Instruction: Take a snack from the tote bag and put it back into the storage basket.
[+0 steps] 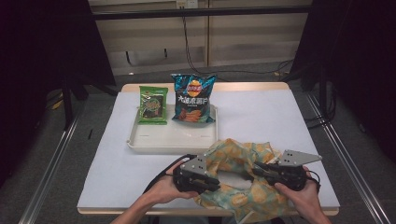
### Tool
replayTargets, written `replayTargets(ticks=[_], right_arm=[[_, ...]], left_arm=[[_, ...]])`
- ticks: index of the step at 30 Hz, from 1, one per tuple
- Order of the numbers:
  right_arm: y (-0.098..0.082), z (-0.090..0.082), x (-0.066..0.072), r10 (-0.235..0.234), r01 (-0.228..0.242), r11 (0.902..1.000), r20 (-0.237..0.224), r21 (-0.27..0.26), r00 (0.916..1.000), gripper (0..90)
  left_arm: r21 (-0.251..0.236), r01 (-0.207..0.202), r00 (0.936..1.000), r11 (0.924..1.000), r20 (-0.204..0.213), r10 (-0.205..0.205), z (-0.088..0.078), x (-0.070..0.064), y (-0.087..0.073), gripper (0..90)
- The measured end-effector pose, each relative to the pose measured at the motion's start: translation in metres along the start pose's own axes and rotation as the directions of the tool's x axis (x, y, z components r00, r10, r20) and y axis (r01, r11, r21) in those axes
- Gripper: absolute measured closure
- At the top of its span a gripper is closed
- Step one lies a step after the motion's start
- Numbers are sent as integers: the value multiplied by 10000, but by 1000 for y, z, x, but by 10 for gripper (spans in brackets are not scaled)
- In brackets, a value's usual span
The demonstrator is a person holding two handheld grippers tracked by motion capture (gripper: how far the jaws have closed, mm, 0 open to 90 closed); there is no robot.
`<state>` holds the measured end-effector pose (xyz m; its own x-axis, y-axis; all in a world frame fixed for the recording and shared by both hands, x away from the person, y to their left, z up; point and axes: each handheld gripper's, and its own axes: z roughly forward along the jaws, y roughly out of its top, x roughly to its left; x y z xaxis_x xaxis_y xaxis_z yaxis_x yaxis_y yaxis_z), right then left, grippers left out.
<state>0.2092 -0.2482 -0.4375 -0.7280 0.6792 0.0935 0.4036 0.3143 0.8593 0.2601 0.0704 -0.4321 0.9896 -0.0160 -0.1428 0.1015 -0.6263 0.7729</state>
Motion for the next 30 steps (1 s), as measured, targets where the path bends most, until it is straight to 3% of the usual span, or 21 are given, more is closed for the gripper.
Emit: replayTargets(ticks=[2,6,7,14,19,21,22,23,25,28,29,30], right_arm=[[0,0,0,2,-2,10000,6,-26,10000,742],[0,0,1,23,-22,10000,29,-42,10000,703],[0,0,1,35,-35,10000,18,-46,10000,697],[-1,1,3,73,-73,10000,82,12,9999,582],[-3,3,4,76,-77,9999,85,145,9999,543],[-4,3,5,30,-31,9999,63,162,10000,527],[-5,4,5,51,-52,9998,73,200,10000,527],[-5,4,6,38,-40,9997,50,230,10000,527],[-5,5,5,75,-76,9997,42,239,10000,527],[-5,5,6,15,-17,9996,71,267,10000,526],[-5,4,6,24,-26,9997,59,253,10000,526],[-5,4,6,25,-26,9998,60,221,10000,524]], left_arm=[[43,-24,10000,10000,77,24,0,1,-4,898],[519,-6,9998,9987,211,-5,0,-3,-13,900],[616,41,10000,9981,15,-42,0,-3,-17,900],[859,415,9991,9954,-10,-416,-1,1,-30,900],[1496,654,9977,9866,-284,-618,3,10,-40,900],[1320,875,9955,9874,-474,-819,5,13,-45,900],[1652,836,9957,9827,-525,-759,4,14,-44,900],[1294,994,9948,9866,-329,-959,5,16,-46,900],[1159,1084,9937,9873,-406,-1043,6,18,-47,900],[1370,1115,9924,9843,-669,-1031,1,16,-44,900],[904,1147,9930,9893,-384,-1116,1,16,-46,887],[770,1205,9925,9897,-302,-1185,-2,16,-45,869]])
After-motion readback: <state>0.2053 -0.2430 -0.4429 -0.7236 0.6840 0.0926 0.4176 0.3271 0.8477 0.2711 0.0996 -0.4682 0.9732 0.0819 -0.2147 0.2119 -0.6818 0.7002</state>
